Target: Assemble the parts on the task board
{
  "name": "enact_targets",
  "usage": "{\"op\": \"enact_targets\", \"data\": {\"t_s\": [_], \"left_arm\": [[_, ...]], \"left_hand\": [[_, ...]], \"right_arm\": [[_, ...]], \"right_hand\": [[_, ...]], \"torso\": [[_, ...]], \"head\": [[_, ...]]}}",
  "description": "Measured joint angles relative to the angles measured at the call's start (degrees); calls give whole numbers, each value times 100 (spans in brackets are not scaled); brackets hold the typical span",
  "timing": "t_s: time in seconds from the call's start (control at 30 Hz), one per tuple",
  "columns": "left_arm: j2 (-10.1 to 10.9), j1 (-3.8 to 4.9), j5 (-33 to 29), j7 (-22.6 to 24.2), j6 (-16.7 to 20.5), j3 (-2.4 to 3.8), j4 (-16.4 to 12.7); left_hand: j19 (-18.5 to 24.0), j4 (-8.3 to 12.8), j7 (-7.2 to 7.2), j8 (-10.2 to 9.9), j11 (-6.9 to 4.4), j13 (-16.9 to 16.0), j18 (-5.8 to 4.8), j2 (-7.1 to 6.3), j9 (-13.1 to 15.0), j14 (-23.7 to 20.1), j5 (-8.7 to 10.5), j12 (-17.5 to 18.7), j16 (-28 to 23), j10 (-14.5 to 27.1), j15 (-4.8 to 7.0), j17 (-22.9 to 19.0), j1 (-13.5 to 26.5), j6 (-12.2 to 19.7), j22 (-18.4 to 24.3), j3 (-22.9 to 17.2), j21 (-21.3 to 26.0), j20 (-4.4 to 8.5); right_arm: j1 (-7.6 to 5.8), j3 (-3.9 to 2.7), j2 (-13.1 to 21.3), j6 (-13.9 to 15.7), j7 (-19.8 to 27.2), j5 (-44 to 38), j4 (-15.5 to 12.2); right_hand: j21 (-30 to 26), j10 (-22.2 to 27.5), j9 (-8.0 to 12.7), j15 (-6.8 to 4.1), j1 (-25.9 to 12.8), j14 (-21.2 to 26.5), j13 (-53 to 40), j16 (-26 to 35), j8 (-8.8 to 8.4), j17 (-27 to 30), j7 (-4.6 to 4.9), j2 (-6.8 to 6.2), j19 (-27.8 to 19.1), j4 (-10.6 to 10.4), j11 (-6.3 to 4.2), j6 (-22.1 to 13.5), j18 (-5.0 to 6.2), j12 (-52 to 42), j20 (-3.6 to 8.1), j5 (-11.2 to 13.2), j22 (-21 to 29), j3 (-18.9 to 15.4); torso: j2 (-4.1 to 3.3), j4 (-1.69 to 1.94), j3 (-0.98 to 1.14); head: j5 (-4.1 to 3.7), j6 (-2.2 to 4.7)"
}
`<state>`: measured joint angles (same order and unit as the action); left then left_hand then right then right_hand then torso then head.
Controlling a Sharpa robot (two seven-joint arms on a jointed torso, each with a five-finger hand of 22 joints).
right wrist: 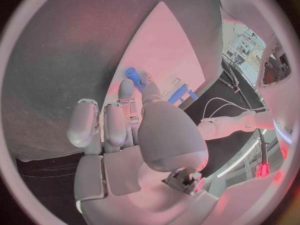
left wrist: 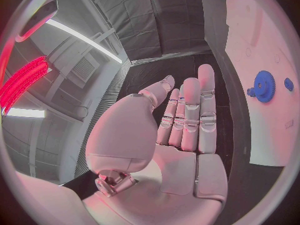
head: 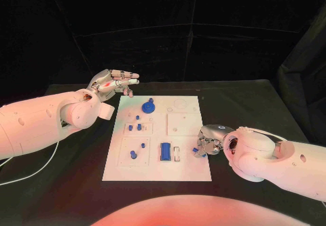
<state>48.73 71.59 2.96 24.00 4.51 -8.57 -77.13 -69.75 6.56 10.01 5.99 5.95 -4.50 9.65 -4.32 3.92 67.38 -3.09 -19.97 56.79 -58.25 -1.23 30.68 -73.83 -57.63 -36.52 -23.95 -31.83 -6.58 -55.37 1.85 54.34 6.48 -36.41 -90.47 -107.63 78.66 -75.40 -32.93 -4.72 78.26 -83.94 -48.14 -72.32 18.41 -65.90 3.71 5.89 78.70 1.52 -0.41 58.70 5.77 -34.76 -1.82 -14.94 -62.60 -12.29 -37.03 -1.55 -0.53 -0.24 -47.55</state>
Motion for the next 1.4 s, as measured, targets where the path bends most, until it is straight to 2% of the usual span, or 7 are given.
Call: {"op": "enact_targets", "data": {"t_s": [0.03, 0.17, 0.2, 0.5, 0.73, 1.0, 1.4], "left_arm": [[-1, 0, 0, -1, -1, 0, 1], [-7, 0, 0, -4, -3, 0, 4], [-8, 0, 0, -4, -4, 0, 4], [-14, 0, 0, -10, -8, -2, 10], [-14, 0, 0, -15, -9, -2, 8], [-20, 0, 0, -21, -12, -2, 0], [-19, 2, 7, -30, -16, -2, -12]], "left_hand": [[0, 0, 0, 0, 0, 0, 0, 0, 0, 0, 0, 0, 0, 0, 0, -3, 0, 0, 0, 0, 9, 0], [0, 0, 0, 0, 0, 0, 0, 0, 0, 0, 0, 0, 0, 0, 0, -5, 0, 0, 0, 0, 9, 0], [0, 0, 0, 0, 0, 0, 0, 0, 0, 0, 0, 0, 0, 0, 0, -4, 0, 0, 0, 0, 9, 0], [0, 0, 0, 0, 0, 0, 1, 0, 0, -21, 0, 0, 0, 0, 21, -4, 0, 0, -1, 0, 9, 0], [0, 0, 0, 0, 0, 0, 1, 0, 0, -21, 0, 0, 0, 0, 21, -4, 0, 0, -1, 0, 9, 0], [0, 0, 0, 0, 0, 0, 1, 0, 0, -21, 0, 0, 0, 0, 21, -4, 0, 0, -1, 0, 9, 0], [0, 0, 0, 0, 0, 0, 1, 0, 0, -21, 0, 0, 0, 0, 21, -3, 0, 0, 4, 0, 9, 0]], "right_arm": [[4, 3, 19, 51, -6, 58, -20], [13, 15, 111, 330, -12, 391, -116], [17, 20, 122, 402, -5, 477, -136], [56, 50, 178, 1040, 209, 1374, -277], [53, 47, 38, 1350, 408, 1793, -302], [53, 47, -229, 1470, 452, 2043, -189], [53, 47, -488, 1373, 230, 2169, -14]], "right_hand": [[0, 20, 101, 0, 19, 0, 0, 0, 0, -6, -2, 19, 0, 25, -2, -3, 0, 0, 0, -36, -7, 27], [0, 17, 1440, 1, 71, 0, 0, 0, -2, -26, -4, 71, 22, 86, -21, -1, 0, 38, 22, -193, -19, 220], [0, 17, 1566, 1, 96, 0, 5, 0, -23, -26, -13, 96, 22, 114, -22, 8, 0, 38, 22, -236, -20, 264], [0, 16, 1632, 1, 108, 0, 35, -1, -102, -34, 2, 172, 22, 93, -22, 16, 0, 90, 22, -382, -36, 514], [0, 16, 1632, 1, -246, 0, 56, -1, -136, -50, 14, -60, 22, 267, -21, 53, 0, 117, 21, -382, -36, 1103], [33, -83, 1632, 1, -749, 0, 43, -52, -163, -123, -29, -341, 43, 161, -67, 178, 0, 120, 42, -361, -99, 1646], [133, -376, 1607, -21, -1278, -22, -331, -254, -163, -383, -99, -474, 155, -135, -123, 371, 0, -362, 73, -551, -317, 1998]], "torso": [[1, 0, 0], [3, 1, -2], [3, 2, -2], [2, 4, -8], [-2, 4, -9], [-5, 10, -10], [-9, 4, -9]], "head": [[-3, 2], [-4, 10], [-5, 12], [10, 21], [21, 19], [36, 15], [51, 7]]}}
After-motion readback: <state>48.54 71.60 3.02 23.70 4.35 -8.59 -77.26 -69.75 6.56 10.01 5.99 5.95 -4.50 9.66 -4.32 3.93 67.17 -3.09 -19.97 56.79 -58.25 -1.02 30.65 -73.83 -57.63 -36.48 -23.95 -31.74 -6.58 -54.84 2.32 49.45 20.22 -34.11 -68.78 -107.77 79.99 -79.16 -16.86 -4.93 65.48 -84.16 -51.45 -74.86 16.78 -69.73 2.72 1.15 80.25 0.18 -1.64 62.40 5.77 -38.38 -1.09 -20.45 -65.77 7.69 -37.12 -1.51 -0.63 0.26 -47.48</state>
